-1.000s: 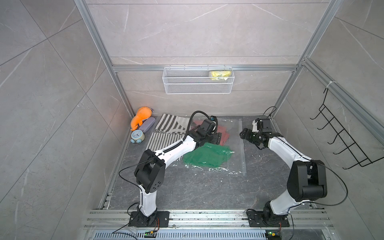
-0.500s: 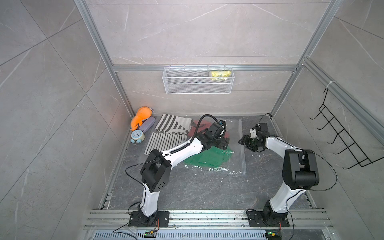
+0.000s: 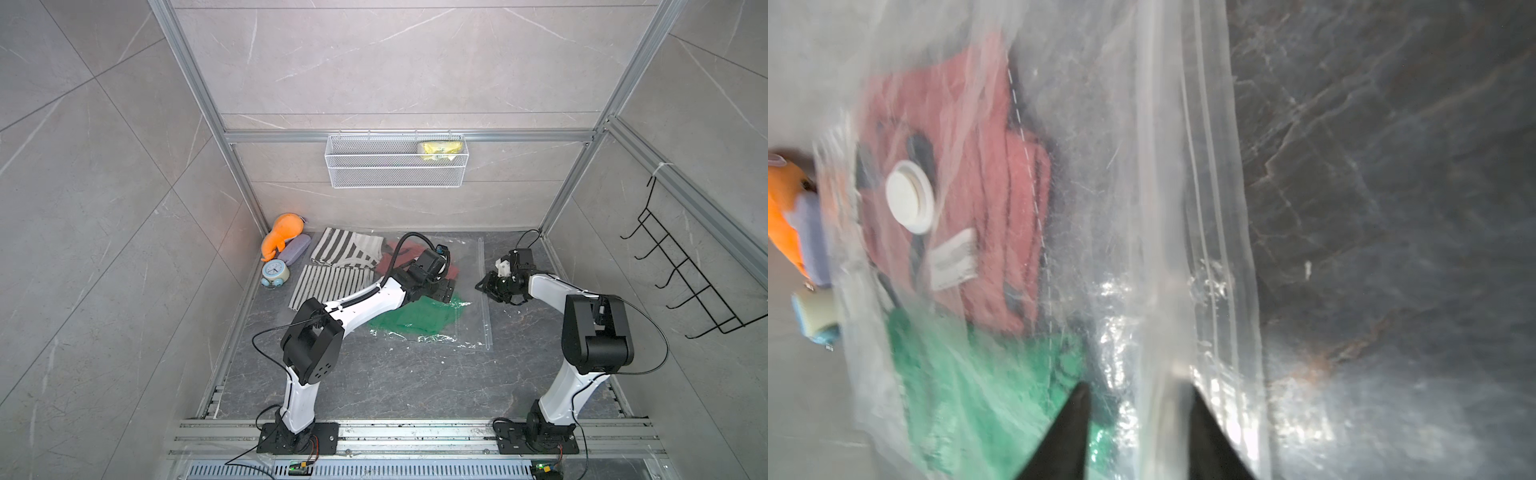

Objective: Take the tank top out of the vacuum bag
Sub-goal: Open the vacuum bag at the center of the board.

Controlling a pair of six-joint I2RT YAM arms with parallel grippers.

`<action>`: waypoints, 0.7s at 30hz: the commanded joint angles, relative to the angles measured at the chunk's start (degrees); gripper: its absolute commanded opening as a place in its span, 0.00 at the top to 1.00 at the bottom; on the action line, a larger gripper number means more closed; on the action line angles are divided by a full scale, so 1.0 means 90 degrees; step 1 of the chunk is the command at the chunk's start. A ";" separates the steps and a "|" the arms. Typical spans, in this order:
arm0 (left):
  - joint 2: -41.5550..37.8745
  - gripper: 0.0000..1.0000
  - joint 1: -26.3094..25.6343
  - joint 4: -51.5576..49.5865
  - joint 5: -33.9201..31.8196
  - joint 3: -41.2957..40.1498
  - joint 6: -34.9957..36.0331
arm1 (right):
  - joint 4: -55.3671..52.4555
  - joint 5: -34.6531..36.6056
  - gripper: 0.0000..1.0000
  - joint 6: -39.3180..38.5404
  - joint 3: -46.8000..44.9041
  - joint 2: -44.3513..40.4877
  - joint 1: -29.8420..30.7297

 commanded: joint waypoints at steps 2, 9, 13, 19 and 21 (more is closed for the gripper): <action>-0.0374 0.16 -0.0001 -0.0074 -0.0081 -0.0020 0.0121 | 0.0152 -0.0327 0.95 0.0206 -0.0087 0.0083 -0.0005; -0.0487 0.12 -0.0130 0.0016 0.0570 0.0056 0.0104 | 0.0209 -0.1001 1.00 0.0651 -0.0104 -0.0321 -0.0002; -0.0441 0.06 -0.0406 0.0108 0.0827 0.0127 0.0064 | 0.0377 -0.1285 1.00 0.1039 -0.0213 -0.0584 0.0073; -0.0135 0.04 -0.0716 0.0135 0.1145 0.0394 -0.0219 | 0.0579 -0.1291 1.00 0.1714 -0.0376 -0.1027 0.0123; -0.0023 0.01 -0.0801 0.0176 0.1159 0.0467 -0.0307 | 0.0682 -0.1256 1.00 0.1974 -0.0433 -0.1165 0.0187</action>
